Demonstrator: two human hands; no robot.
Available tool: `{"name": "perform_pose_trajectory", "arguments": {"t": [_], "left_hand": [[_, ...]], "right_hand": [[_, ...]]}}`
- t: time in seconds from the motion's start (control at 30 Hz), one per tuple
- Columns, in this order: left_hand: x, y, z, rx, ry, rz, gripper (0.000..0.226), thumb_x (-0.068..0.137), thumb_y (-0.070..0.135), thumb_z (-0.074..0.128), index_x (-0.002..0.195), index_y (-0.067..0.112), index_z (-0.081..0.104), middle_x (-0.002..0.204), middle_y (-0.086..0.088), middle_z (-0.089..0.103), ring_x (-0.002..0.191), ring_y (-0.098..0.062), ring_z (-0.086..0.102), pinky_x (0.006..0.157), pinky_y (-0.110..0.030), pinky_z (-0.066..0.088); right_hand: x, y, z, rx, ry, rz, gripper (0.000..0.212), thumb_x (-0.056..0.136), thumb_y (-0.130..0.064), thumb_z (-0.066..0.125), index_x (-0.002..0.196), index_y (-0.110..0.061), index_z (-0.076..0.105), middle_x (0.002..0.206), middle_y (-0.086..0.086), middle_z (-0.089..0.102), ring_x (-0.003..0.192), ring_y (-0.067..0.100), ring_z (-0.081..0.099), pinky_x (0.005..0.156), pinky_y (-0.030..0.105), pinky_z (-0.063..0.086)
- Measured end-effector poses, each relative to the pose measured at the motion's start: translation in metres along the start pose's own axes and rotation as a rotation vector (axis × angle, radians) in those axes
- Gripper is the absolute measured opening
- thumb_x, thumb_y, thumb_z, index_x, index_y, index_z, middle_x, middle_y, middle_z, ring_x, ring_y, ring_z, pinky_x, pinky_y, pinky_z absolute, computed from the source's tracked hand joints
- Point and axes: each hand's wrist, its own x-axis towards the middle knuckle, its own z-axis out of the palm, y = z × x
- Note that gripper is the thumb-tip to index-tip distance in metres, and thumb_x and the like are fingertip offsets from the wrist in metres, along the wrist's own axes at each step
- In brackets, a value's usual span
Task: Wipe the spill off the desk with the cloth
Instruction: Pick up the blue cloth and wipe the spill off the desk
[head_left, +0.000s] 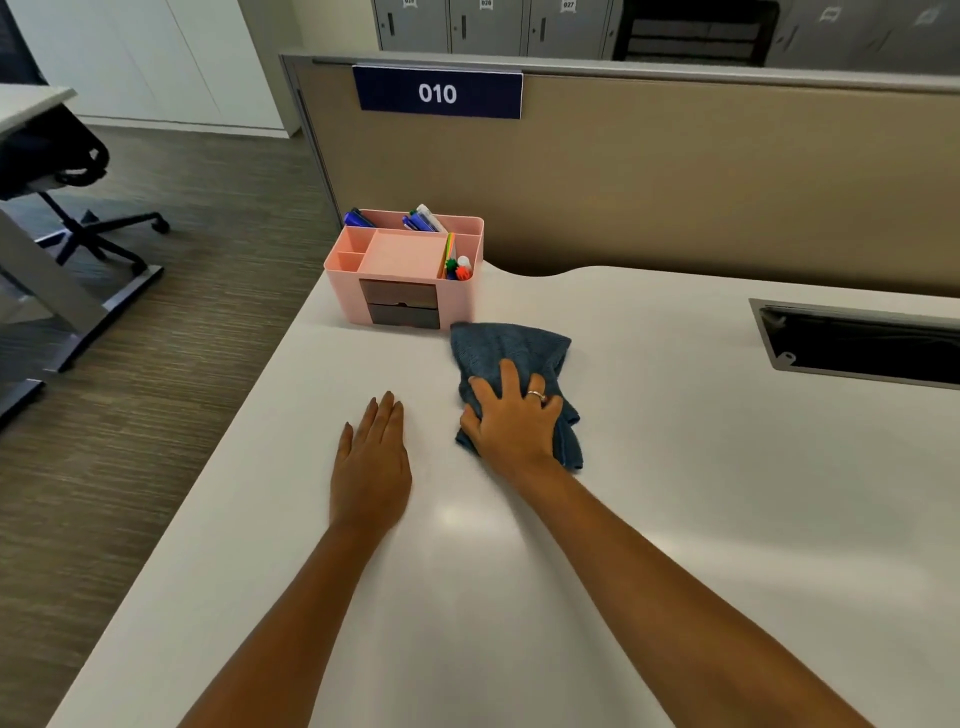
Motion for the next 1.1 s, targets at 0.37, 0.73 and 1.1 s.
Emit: {"name": "perform_pose_trajectory", "arguments": {"t": [0.37,0.73,1.1], "left_hand": [[0.001,0.002,-0.001,-0.035,0.034,0.023,0.051,0.096,0.012,0.031,0.147,0.01,0.024,0.157,-0.003,0.021,0.147,-0.017,0.013,0.119,-0.041,0.013],[0.004,0.001,0.002,-0.009,0.024,0.01,0.051,0.098,0.015,0.03,0.147,0.011,0.02,0.157,-0.003,0.021,0.146,-0.018,0.014,0.119,-0.04,0.012],[0.002,-0.001,0.002,-0.021,0.051,0.025,0.051,0.096,0.013,0.032,0.146,0.011,0.026,0.156,-0.002,0.025,0.146,-0.017,0.017,0.118,-0.04,0.013]], "right_hand": [[-0.028,0.129,-0.035,-0.188,0.106,0.232,0.034,0.086,-0.037,0.052,0.113,-0.019,0.059,0.136,0.017,0.048,0.106,0.048,0.048,0.079,0.056,0.044],[-0.087,0.013,-0.021,-0.115,0.108,-0.032,0.032,0.072,-0.044,0.058,0.1,-0.028,0.063,0.126,0.008,0.06,0.102,0.042,0.058,0.073,0.052,0.048],[0.02,0.086,-0.015,-0.07,0.117,0.095,0.03,0.081,-0.037,0.059,0.108,-0.025,0.063,0.137,0.012,0.051,0.112,0.046,0.049,0.084,0.055,0.04]]}}
